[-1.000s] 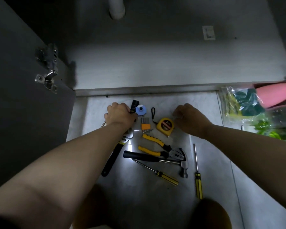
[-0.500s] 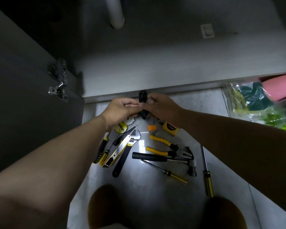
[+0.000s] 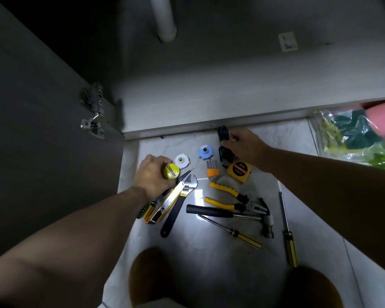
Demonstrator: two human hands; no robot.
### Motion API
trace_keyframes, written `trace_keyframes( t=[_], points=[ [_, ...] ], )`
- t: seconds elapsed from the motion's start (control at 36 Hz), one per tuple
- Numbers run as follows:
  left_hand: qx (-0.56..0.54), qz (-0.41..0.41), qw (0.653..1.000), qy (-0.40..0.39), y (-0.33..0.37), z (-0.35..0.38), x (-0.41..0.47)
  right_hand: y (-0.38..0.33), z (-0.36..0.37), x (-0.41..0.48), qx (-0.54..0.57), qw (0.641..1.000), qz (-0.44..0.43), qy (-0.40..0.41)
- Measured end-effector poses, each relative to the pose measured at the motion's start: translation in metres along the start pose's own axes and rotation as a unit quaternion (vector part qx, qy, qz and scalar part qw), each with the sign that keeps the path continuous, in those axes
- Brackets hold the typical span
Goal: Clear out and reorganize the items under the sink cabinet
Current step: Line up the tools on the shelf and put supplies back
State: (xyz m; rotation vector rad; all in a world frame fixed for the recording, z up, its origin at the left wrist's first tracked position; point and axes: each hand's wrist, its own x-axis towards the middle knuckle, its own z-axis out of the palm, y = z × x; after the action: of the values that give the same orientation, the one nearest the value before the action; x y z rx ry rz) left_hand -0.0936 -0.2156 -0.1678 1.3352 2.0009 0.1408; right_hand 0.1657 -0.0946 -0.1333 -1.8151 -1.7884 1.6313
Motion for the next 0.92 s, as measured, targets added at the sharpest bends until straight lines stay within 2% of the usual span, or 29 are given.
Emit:
trace_keyframes(
  t=[0.19, 0.31, 0.39, 0.5, 0.64, 0.78, 0.92],
  points=[
    [0.021, -0.02, 0.999, 0.043, 0.005, 0.022, 0.005, 0.028, -0.01, -0.007, 0.018, 0.998, 0.056, -0.008],
    [0.03, -0.021, 0.998, 0.054, 0.008, 0.024, 0.011, 0.053, -0.02, -0.014, -0.071, 0.995, 0.074, 0.008],
    [0.043, -0.02, 0.997, 0.063, 0.01, 0.02, 0.01, 0.07, -0.033, -0.015, -0.139, 0.984, 0.092, 0.062],
    [-0.009, -0.045, 0.994, 0.104, 0.016, 0.014, 0.0, 0.081, -0.05, -0.015, -0.141, 0.966, 0.114, 0.183],
    [-0.051, -0.015, 0.984, 0.172, 0.029, 0.009, -0.005, 0.092, -0.068, -0.006, -0.177, 0.95, 0.126, 0.222],
    [-0.15, 0.055, 0.978, 0.136, 0.061, 0.015, 0.004, 0.099, -0.071, -0.006, -0.167, 0.949, 0.129, 0.235],
    [-0.319, 0.022, 0.946, 0.05, 0.108, 0.031, 0.013, 0.1, -0.074, -0.012, -0.181, 0.945, 0.114, 0.247]
  ],
)
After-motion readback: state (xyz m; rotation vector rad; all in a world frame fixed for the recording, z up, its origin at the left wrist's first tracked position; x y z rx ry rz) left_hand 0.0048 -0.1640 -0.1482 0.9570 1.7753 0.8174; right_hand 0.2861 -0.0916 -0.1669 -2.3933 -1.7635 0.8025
